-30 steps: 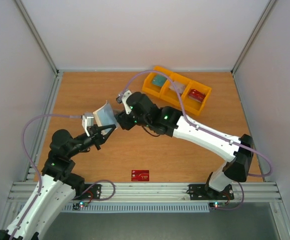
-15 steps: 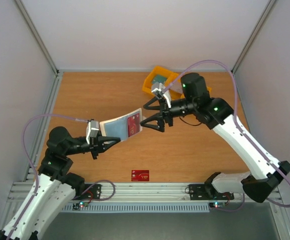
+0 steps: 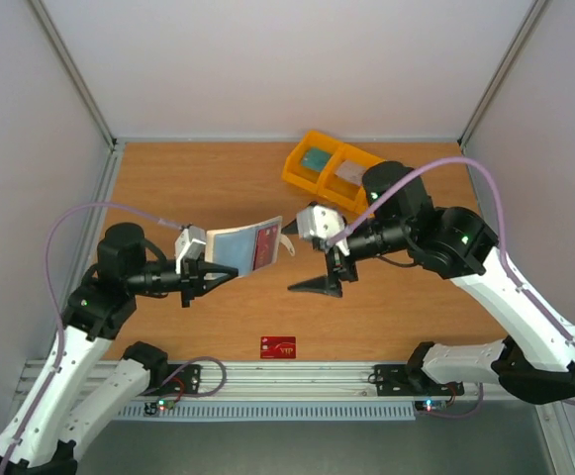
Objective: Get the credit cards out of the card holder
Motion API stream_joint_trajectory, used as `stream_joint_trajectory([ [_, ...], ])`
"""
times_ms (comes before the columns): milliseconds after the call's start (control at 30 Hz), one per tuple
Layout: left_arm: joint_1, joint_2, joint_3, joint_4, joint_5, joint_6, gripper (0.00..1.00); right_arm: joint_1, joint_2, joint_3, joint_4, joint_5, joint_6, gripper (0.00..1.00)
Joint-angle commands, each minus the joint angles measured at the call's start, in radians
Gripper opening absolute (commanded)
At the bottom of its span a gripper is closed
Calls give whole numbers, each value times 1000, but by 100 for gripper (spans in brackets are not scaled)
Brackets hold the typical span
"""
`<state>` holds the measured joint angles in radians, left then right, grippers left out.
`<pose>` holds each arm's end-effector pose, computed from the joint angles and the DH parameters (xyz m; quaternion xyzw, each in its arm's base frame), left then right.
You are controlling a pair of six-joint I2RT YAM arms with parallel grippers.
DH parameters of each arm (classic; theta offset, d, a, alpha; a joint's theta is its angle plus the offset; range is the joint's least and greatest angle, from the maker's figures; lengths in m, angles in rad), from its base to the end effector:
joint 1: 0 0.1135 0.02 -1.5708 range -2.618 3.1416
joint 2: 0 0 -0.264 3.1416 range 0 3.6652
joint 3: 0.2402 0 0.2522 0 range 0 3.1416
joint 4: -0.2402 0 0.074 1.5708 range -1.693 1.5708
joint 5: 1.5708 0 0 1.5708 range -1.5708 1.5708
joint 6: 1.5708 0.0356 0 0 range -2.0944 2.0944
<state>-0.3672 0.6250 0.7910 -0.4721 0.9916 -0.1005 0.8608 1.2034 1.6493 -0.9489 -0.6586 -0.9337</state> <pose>0.1076 -0.0733 0.3394 0.3730 0.6658 -0.4938 0.4168 0.1202 0.1733 0.4704 -0.7393 0.3795 0.2606 0.4914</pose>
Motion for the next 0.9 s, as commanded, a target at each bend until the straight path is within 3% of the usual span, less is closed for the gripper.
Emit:
stream_joint_trajectory([
  [0,-7,67,162,-430,-104,293,0,87,83,33,-224,31,-452,98],
  [267,-31,262,409,-804,-161,522,0,229,194,64,-233,363,-748,96],
  [400,-56,347,502,-929,-206,604,0,280,198,24,-144,483,-880,76],
  [567,-78,425,576,-1003,-189,607,0,309,234,33,-106,600,-965,60],
  [867,-96,461,631,-991,-126,509,0,330,264,-1,-93,718,-1032,50],
])
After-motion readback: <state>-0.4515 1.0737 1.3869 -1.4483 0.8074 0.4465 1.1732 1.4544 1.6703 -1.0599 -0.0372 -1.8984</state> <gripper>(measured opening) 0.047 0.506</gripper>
